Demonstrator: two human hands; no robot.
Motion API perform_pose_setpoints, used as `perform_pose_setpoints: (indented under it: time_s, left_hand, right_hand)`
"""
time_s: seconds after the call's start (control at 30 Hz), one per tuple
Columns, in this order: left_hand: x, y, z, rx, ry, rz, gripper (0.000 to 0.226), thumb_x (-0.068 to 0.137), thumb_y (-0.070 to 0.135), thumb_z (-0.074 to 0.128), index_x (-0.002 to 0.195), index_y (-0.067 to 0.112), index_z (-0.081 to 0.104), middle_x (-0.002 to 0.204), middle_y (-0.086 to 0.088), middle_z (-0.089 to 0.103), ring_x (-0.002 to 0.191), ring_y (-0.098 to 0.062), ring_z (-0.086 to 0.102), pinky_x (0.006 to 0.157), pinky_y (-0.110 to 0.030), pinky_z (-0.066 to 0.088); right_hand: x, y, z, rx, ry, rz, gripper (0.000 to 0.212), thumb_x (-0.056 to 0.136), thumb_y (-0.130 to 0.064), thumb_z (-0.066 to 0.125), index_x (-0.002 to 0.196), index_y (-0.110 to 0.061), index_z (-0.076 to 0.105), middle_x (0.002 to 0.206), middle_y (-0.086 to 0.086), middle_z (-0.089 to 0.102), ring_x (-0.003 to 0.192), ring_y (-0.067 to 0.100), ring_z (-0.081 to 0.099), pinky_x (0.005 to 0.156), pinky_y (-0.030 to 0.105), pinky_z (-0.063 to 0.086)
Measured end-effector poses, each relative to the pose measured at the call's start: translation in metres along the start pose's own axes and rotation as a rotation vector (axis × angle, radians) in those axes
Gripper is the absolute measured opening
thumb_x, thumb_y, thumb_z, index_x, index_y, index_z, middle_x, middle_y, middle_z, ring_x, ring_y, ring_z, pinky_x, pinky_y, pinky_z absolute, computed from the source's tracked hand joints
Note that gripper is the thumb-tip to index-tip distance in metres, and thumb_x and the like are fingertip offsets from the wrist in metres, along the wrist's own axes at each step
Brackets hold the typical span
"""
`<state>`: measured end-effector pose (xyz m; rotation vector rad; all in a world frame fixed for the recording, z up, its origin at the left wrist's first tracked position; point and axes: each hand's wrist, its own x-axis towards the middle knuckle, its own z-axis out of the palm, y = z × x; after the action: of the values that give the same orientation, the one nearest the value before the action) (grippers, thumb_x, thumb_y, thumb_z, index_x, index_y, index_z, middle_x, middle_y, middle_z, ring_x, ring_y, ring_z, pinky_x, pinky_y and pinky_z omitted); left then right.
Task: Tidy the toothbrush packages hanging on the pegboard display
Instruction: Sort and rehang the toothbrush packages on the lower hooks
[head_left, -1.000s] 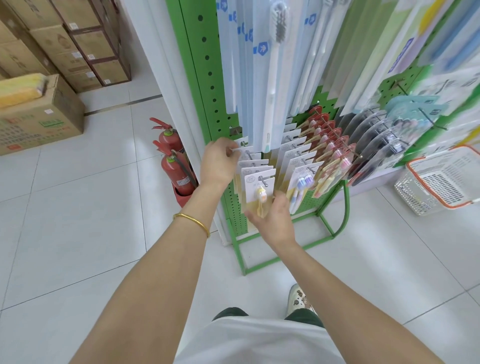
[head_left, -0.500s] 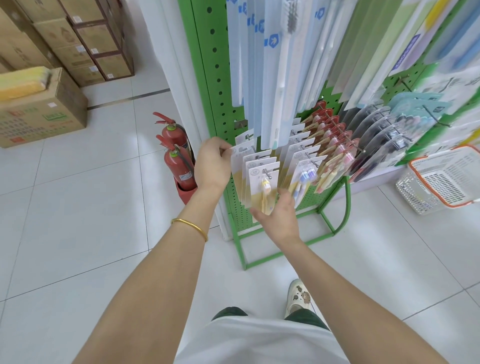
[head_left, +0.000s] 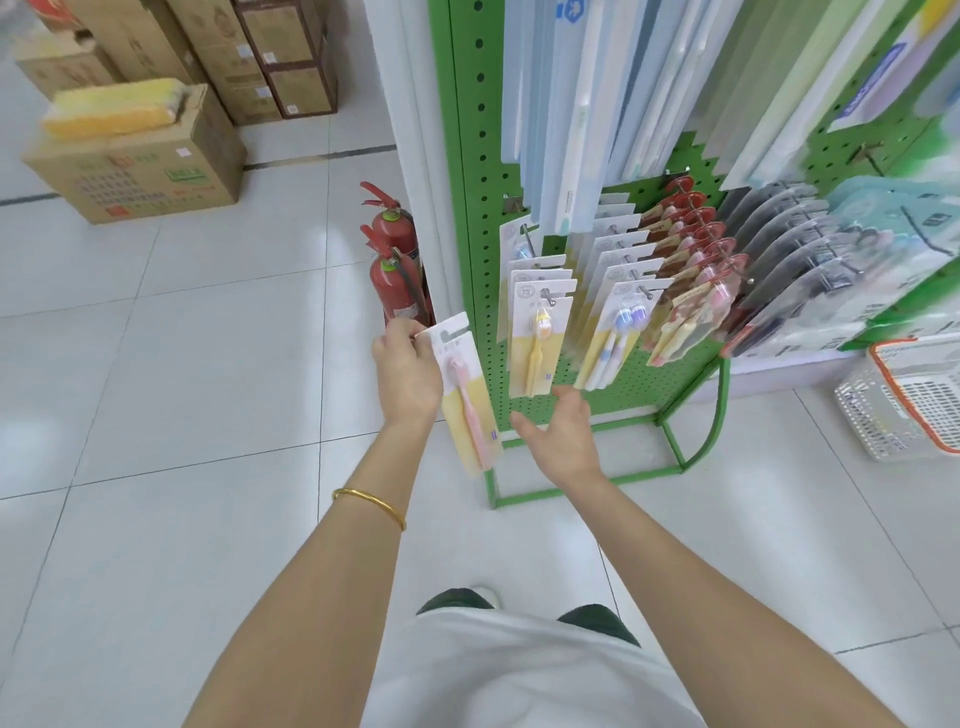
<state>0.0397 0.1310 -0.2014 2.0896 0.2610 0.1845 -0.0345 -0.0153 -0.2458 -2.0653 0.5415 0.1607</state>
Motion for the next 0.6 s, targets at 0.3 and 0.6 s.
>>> perform_pose_setpoints:
  time_s: [0.3,0.6]
  left_hand:
    - [-0.084,0.005,0.033,-0.304,0.002,-0.282,0.01,0.095,0.011,0.037,0.094,0.017,0.045,0.092,0.001,0.052,0.088,-0.021,0.051,0.081,-0.041,0.046]
    - [-0.136,0.05,0.073,-0.38,-0.064,-0.109,0.051,0.102,0.032,0.032,0.148,0.016,0.017,0.151,0.0,0.032,0.137,-0.011,0.032,0.113,-0.027,0.026]
  right_hand:
    - [-0.041,0.039,-0.049,0.11,-0.184,-0.068,0.033,0.096,-0.024,0.046,0.067,-0.01,0.046,0.068,-0.001,0.044,0.069,0.017,0.041,0.061,0.03,0.032]
    - [-0.069,0.043,-0.087,0.483,-0.143,-0.134,0.028,0.095,-0.015,0.054,0.067,-0.016,0.055,0.061,-0.012,0.047,0.059,0.002,0.04,0.058,0.017,0.035]
